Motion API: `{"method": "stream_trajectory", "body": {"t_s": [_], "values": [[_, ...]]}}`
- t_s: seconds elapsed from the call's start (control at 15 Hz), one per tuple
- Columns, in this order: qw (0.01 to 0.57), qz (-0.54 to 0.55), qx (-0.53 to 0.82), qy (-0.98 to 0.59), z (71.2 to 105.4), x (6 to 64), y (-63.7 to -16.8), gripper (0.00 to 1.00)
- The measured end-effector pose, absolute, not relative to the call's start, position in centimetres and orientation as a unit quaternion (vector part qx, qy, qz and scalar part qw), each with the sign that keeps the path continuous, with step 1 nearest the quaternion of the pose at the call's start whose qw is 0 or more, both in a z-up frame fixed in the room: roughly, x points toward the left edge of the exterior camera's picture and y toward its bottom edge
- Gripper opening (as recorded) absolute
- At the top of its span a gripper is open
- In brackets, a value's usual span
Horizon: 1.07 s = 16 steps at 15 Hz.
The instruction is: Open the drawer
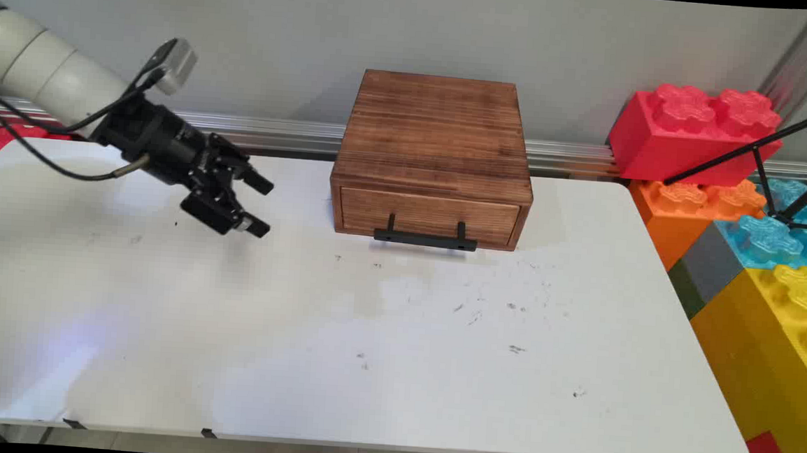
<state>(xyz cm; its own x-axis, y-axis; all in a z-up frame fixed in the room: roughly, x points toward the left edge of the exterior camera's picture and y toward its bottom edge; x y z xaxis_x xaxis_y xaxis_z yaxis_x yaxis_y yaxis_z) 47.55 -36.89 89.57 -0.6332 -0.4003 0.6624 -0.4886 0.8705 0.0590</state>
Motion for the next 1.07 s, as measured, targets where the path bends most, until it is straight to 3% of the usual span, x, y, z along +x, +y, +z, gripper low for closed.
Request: {"method": "stream_trajectory", "body": {"t_s": [1.07], "values": [[0.309,0.100,0.225,-0.919,94.5,33.6,-43.1,1.00]]}}
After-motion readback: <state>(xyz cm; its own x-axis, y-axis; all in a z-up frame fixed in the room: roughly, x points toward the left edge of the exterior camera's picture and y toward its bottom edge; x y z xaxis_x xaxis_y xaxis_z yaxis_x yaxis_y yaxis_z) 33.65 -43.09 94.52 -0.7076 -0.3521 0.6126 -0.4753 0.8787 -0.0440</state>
